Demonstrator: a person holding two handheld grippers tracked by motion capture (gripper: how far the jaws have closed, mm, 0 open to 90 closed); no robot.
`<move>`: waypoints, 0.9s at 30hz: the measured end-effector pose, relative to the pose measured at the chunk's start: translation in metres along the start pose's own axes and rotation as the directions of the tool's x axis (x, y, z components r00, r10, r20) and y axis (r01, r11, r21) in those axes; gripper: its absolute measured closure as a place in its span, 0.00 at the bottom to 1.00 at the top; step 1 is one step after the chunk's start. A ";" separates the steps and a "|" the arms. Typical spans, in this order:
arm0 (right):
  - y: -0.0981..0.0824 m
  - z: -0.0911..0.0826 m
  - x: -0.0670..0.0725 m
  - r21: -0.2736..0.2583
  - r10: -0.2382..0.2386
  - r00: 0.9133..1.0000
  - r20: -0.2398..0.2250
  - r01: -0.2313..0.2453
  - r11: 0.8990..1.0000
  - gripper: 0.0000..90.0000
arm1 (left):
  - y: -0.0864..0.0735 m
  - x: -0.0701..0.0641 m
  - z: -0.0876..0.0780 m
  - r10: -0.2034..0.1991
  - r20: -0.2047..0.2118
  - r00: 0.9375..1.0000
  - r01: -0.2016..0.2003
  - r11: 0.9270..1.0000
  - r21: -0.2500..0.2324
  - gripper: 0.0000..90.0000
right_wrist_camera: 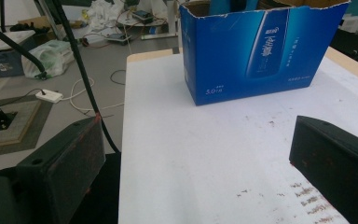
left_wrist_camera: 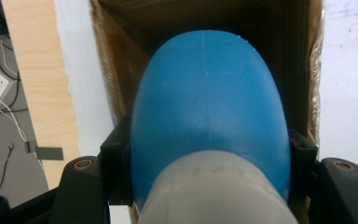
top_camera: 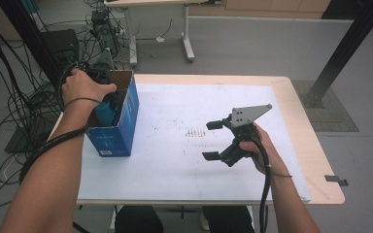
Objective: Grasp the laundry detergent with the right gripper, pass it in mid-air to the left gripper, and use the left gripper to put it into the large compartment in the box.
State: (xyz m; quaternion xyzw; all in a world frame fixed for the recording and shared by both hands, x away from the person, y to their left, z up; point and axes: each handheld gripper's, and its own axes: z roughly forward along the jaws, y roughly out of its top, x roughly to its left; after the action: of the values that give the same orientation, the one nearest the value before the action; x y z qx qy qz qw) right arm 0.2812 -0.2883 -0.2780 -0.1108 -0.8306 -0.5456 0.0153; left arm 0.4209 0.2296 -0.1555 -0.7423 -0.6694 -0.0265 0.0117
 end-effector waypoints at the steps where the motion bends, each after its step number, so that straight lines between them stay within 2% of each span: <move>1: 0.000 0.000 0.000 0.000 0.000 1.000 0.001 0.000 1.000 0.04 | 0.001 -0.001 0.002 0.001 -0.002 1.000 -0.001 1.000 0.005 0.42; 7: 0.000 0.000 0.000 0.002 0.002 1.000 0.001 -0.002 1.000 0.04 | 0.005 -0.005 0.007 0.016 -0.019 1.000 -0.016 1.000 0.024 0.42; 13: -0.001 0.001 -0.001 0.005 0.006 1.000 0.000 -0.006 1.000 0.04 | 0.004 -0.004 0.014 0.008 -0.012 1.000 -0.008 1.000 0.031 0.42; 27: 0.000 0.002 0.000 0.007 0.005 1.000 0.001 -0.005 1.000 0.04 | 0.004 -0.007 0.026 0.017 -0.016 1.000 -0.016 0.999 0.049 0.42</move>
State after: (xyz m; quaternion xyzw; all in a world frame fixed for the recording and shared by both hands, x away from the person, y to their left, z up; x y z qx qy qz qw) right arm 0.2809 -0.2869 -0.2788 -0.1129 -0.8322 -0.5426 0.0165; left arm 0.4248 0.2237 -0.1818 -0.7470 -0.6636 -0.0161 0.0358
